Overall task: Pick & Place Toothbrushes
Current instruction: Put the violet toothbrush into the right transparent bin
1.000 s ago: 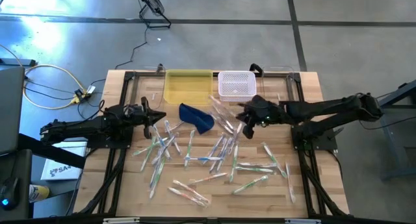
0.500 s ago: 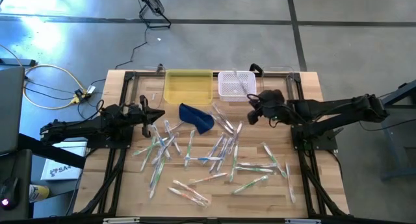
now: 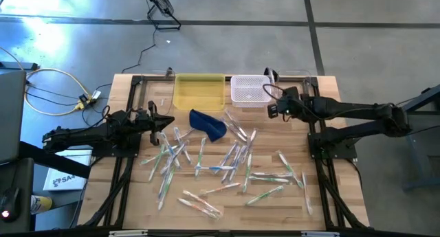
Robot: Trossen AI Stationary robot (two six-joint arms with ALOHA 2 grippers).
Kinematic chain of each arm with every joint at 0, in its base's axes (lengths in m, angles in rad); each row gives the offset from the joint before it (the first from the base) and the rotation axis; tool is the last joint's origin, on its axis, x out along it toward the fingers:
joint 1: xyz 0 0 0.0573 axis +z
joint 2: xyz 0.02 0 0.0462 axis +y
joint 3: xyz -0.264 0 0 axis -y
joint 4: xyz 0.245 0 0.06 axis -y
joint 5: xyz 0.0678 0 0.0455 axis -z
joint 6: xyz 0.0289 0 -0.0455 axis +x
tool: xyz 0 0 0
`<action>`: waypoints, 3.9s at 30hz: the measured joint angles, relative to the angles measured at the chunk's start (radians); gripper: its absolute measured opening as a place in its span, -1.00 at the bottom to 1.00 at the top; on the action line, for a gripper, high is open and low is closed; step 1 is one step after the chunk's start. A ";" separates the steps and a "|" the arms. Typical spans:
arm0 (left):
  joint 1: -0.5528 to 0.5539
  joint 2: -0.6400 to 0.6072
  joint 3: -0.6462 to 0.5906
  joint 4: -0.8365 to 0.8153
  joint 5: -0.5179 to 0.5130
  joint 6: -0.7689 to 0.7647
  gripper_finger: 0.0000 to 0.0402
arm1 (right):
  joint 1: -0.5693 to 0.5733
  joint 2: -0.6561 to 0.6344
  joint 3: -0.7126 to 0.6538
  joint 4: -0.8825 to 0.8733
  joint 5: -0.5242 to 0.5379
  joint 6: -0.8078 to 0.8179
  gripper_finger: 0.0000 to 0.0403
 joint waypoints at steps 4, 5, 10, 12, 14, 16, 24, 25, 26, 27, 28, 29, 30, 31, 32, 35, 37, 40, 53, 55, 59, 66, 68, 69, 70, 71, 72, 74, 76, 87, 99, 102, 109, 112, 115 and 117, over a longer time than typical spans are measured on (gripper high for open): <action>0.000 0.000 0.016 0.000 0.000 0.003 -0.91 | -0.091 0.000 0.001 -0.063 -0.042 0.034 -0.95; 0.000 0.000 0.017 0.002 0.000 0.003 -0.91 | -0.114 0.000 0.001 -0.096 -0.055 0.049 -0.95; 0.000 0.000 0.018 -0.007 0.000 0.003 -0.91 | -0.199 0.000 0.001 -0.231 -0.133 0.079 -0.95; 0.000 0.000 0.018 -0.007 0.000 0.003 -0.91 | -0.218 0.000 0.001 -0.252 -0.160 0.072 -0.95; 0.000 0.000 0.019 -0.008 0.000 0.007 -0.91 | -0.233 0.000 0.001 -0.270 -0.178 0.071 -0.95; 0.000 0.000 0.020 -0.008 0.000 0.012 -0.91 | -0.248 0.000 0.001 -0.281 -0.185 0.070 -0.95; 0.000 0.000 0.022 -0.014 0.000 0.014 -0.91 | -0.310 0.027 0.000 -0.302 -0.207 0.068 -0.95; 0.000 0.000 0.022 -0.018 0.000 0.014 -0.91 | -0.316 0.038 0.001 -0.301 -0.207 0.067 -0.95; 0.000 0.000 0.022 -0.023 0.000 0.014 -0.91 | -0.320 0.049 0.001 -0.302 -0.210 0.067 -0.95; 0.000 0.000 0.022 -0.029 0.000 0.014 -0.91 | -0.324 0.062 0.001 -0.301 -0.211 0.067 -0.95; 0.000 0.000 0.022 -0.034 0.000 0.012 -0.91 | -0.327 0.074 0.000 -0.298 -0.211 0.066 -0.95; 0.000 0.000 0.022 -0.035 0.000 0.011 -0.91 | -0.327 0.085 0.001 -0.297 -0.211 0.066 -0.93; 0.000 0.000 0.022 -0.035 0.000 0.010 -0.91 | -0.327 0.096 0.001 -0.297 -0.213 0.066 -0.89; 0.000 0.000 0.022 -0.035 0.000 0.008 -0.91 | -0.326 0.106 0.000 -0.296 -0.216 0.063 -0.85; 0.000 0.000 0.023 -0.035 0.000 0.006 -0.91 | -0.326 0.114 0.000 -0.292 -0.221 0.058 -0.79; 0.000 0.000 0.023 -0.036 0.000 0.004 -0.91 | -0.326 0.133 0.001 -0.286 -0.237 0.043 -0.58; 0.000 0.000 0.023 -0.036 0.000 0.004 -0.91 | -0.326 0.138 0.000 -0.285 -0.238 0.039 -0.45; 0.000 0.000 0.023 -0.037 0.000 0.004 -0.91 | -0.326 0.138 0.000 -0.284 -0.205 0.036 -0.32; 0.000 0.000 0.023 -0.037 0.000 0.004 -0.91 | -0.278 0.058 0.128 -0.272 -0.242 -0.078 -0.61; 0.000 0.000 0.024 -0.037 0.000 0.004 -0.91 | -0.254 0.043 0.167 -0.254 -0.239 -0.109 -0.71; 0.000 0.000 0.024 -0.037 0.000 0.025 -0.91 | -0.180 0.011 0.189 -0.093 -0.252 -0.222 -0.91; 0.000 0.000 0.024 -0.037 0.000 0.037 -0.91 | -0.069 0.018 0.189 0.134 -0.275 -0.391 -0.97; 0.000 0.000 0.024 -0.037 0.000 0.037 -0.91 | -0.048 0.018 0.188 0.158 -0.297 -0.413 -0.98; 0.000 0.000 0.024 -0.037 0.000 0.037 -0.91 | -0.037 0.018 0.188 0.176 -0.306 -0.427 -0.98; 0.000 0.000 0.024 -0.037 0.000 0.037 -0.91 | -0.026 0.018 0.188 0.191 -0.319 -0.437 -0.98; 0.000 0.000 0.024 -0.037 0.000 0.037 -0.91 | -0.016 0.018 0.188 0.203 -0.326 -0.452 -0.98; 0.000 0.000 0.024 -0.037 0.000 0.037 -0.91 | -0.006 0.018 0.188 0.215 -0.328 -0.464 -0.98; 0.000 0.000 0.024 -0.037 0.000 0.037 -0.91 | 0.014 0.018 0.188 0.237 -0.328 -0.482 -0.98; 0.000 0.000 0.024 -0.037 0.000 0.037 -0.91 | 0.030 0.018 0.188 0.249 -0.328 -0.485 -0.98; 0.000 0.000 0.024 -0.037 0.000 0.037 -0.91 | 0.091 0.020 0.188 0.282 -0.410 -0.487 -0.98; 0.000 0.000 0.024 -0.037 0.000 0.037 -0.91 | 0.090 0.020 0.188 0.304 -0.558 -0.518 -0.99; 0.000 0.000 0.024 -0.037 0.000 0.037 -0.91 | 0.090 0.020 0.188 0.304 -0.596 -0.571 -0.99; 0.000 0.000 0.024 -0.035 0.010 0.030 -0.91 | 0.091 0.021 0.188 0.341 -0.715 -0.638 -0.99; 0.000 0.000 0.024 -0.023 0.036 0.030 -0.91 | 0.091 0.021 0.188 0.369 -0.710 -0.637 -0.99; 0.000 0.000 0.024 -0.023 0.038 0.031 -0.91 | 0.090 0.021 0.188 0.390 -0.715 -0.638 -0.99; 0.000 0.000 0.024 -0.025 0.044 0.047 -0.91 | 0.090 0.021 0.188 0.390 -0.716 -0.638 -0.99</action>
